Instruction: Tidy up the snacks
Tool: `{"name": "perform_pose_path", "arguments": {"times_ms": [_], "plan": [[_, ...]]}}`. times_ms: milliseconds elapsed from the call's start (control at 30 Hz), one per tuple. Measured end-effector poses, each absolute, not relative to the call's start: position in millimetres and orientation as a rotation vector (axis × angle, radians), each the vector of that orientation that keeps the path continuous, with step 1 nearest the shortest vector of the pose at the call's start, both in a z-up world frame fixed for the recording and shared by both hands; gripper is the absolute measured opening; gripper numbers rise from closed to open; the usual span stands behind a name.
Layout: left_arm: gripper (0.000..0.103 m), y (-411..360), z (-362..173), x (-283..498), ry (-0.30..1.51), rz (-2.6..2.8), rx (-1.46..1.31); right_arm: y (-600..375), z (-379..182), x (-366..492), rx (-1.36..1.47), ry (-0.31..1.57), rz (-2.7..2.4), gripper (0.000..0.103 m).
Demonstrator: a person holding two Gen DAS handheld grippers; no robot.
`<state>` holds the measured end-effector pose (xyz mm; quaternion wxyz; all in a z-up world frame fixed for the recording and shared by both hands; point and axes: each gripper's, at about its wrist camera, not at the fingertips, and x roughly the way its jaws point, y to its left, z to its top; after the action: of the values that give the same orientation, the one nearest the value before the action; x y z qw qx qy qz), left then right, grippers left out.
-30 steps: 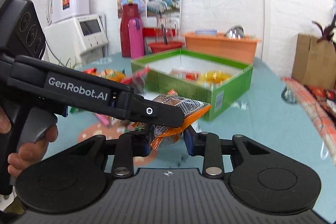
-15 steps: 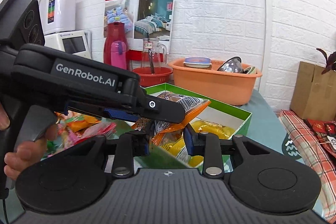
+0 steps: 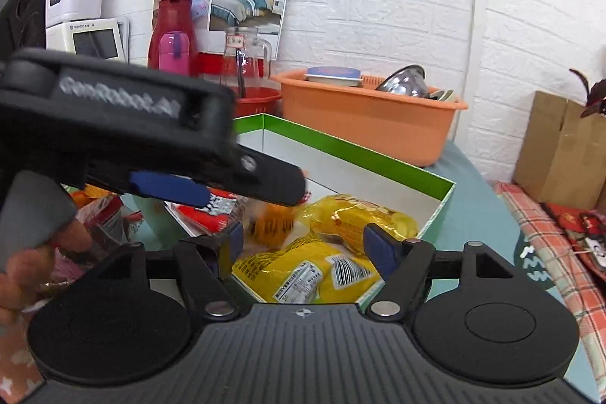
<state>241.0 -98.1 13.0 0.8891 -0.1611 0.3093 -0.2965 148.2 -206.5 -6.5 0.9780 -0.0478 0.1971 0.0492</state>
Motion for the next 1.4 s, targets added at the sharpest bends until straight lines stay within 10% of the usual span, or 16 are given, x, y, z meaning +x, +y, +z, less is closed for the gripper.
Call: {"name": "perform_pose_path", "arguments": {"times_ms": [733, 967, 1067, 1133, 1400], "plan": [[0.103, -36.4, 4.9, 86.7, 0.653, -0.541, -0.404, -194.8, -4.4, 23.2, 0.01, 0.424, 0.204, 0.103], [0.103, -22.8, -10.9, 73.2, 0.677, -0.519, -0.43, -169.3, -17.5, 44.9, -0.034, 0.468, 0.224, 0.08], [0.088, -24.4, -13.1, 74.4, 0.688, -0.544, -0.428, -164.9, -26.7, 53.3, -0.092, 0.475, 0.184, 0.063], [0.075, -30.4, -16.4, 75.5, 0.691, -0.547, -0.413, -169.8, -29.9, 51.7, -0.091, 0.492, 0.186, 0.061], [0.077, -71.4, -23.8, 100.3, 0.672, -0.49, -0.315, -199.8, -30.9, 11.0, -0.035, 0.546, 0.2, 0.06]]}}
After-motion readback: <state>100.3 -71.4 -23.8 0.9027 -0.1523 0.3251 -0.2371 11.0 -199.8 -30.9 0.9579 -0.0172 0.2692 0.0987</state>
